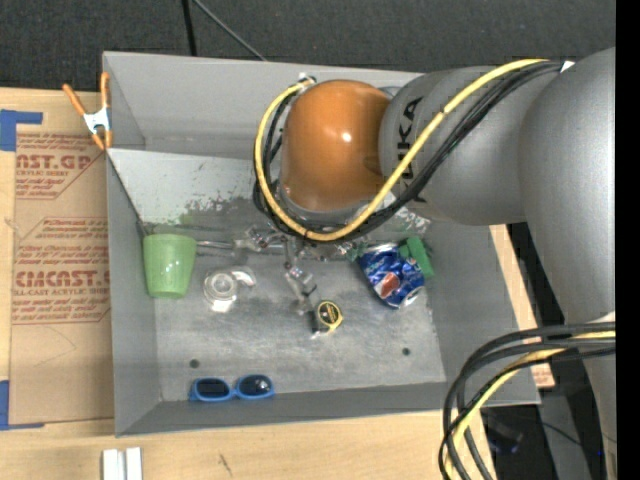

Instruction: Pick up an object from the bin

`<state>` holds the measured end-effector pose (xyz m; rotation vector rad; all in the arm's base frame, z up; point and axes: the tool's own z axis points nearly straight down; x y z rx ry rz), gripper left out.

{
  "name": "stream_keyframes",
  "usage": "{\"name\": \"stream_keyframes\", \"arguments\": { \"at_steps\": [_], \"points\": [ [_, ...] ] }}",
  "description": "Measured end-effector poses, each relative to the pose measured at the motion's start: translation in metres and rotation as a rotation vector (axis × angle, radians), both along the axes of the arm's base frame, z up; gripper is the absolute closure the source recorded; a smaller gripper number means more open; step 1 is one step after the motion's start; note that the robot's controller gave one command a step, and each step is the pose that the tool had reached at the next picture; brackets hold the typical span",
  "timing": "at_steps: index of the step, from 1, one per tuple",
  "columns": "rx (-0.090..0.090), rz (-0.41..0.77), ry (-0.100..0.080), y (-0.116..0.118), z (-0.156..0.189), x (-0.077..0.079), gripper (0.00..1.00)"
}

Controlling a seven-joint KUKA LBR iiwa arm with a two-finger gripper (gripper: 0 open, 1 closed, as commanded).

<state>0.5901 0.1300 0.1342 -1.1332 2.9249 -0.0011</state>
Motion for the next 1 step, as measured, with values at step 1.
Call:
{"name": "stream_keyframes", "arguments": {
  "at_steps": [1],
  "points": [
    [-0.001,0.709,0.004,-0.0025,0.0025,-0.0418,0.0]
  ]
}}
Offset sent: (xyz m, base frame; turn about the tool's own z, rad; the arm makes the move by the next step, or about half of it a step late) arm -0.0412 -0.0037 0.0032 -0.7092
